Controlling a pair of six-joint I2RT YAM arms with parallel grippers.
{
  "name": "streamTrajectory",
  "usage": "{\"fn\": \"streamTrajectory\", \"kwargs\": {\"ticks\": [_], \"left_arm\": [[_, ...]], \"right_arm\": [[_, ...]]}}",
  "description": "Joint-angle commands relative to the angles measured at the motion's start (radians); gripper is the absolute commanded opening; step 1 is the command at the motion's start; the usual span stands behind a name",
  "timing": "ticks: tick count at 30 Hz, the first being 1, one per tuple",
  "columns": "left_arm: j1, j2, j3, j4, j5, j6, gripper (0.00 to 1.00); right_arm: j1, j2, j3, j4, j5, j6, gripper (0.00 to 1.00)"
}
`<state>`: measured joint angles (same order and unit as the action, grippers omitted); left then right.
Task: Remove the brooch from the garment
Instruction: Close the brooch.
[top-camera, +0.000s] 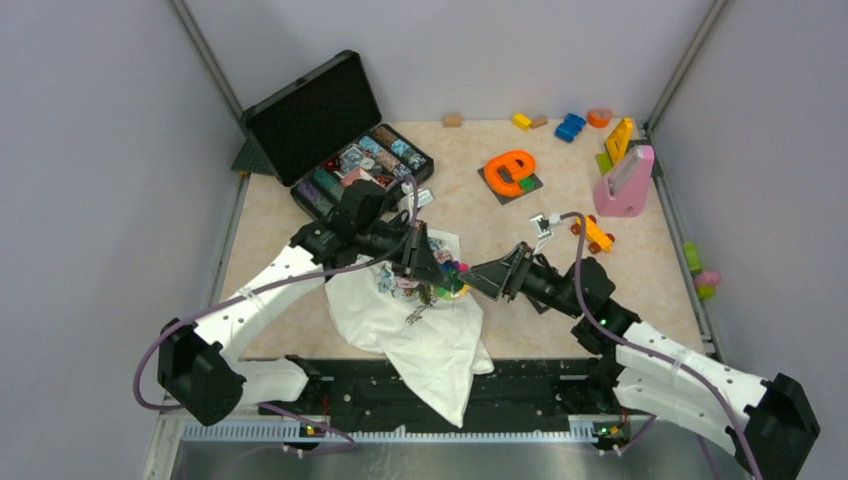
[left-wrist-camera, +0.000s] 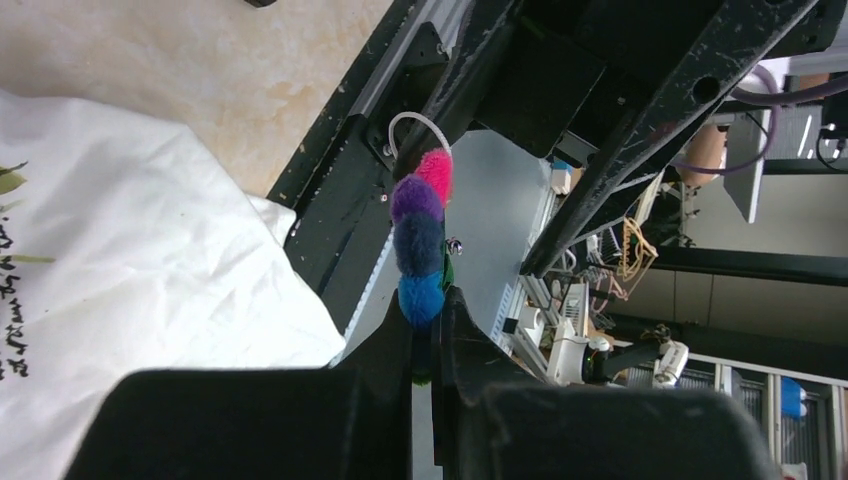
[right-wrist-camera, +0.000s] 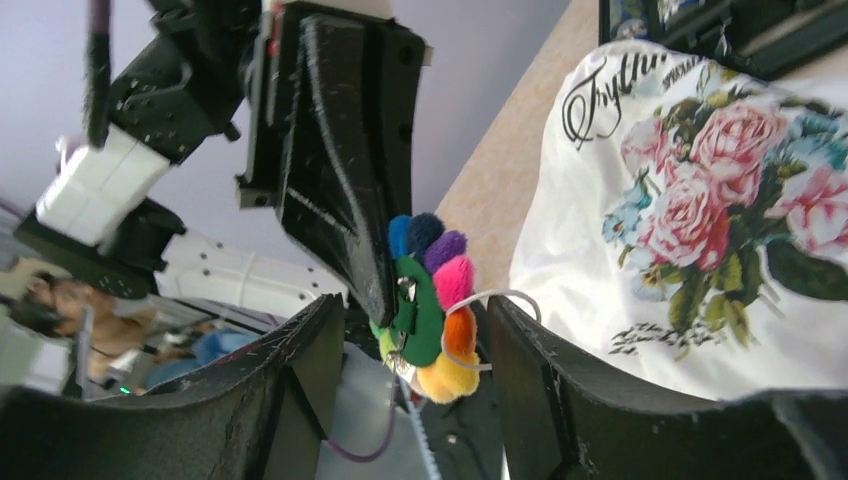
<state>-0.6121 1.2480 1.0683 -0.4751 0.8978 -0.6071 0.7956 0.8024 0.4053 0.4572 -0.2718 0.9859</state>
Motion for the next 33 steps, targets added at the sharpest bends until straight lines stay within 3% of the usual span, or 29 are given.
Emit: {"fn": "streamTrajectory", "kwargs": {"ticks": [1, 5, 9, 18, 33], "left_arm": [[0.006, -0.04, -0.038, 0.184, 0.084, -0.077, 0.0], [0.007, -0.056, -0.072, 0.262, 0.104, -0.106, 0.0], [0.006, -0.072, -0.079, 0.284, 0.107, -0.114, 0.0], [0.007, -0.072, -0.103, 0.404, 0.129, -0.188, 0.0], [0.006, -0.074, -0.106, 0.361, 0.116, -0.16, 0.0]], "right_arm": [[0.01, -0.138, -0.028, -0.004, -0.025, -0.255, 0.56], [0.008, -0.253, -0.074, -0.106, 0.028, -0.404, 0.56], [0.009, -0.299, -0.106, -0.157, -0.03, -0.467, 0.57], [0.044, -0.143, -0.181, 0.078, -0.104, -0.397, 0.64], [0.092, -0.081, -0.095, 0.142, -0.032, -0.331, 0.63]]}}
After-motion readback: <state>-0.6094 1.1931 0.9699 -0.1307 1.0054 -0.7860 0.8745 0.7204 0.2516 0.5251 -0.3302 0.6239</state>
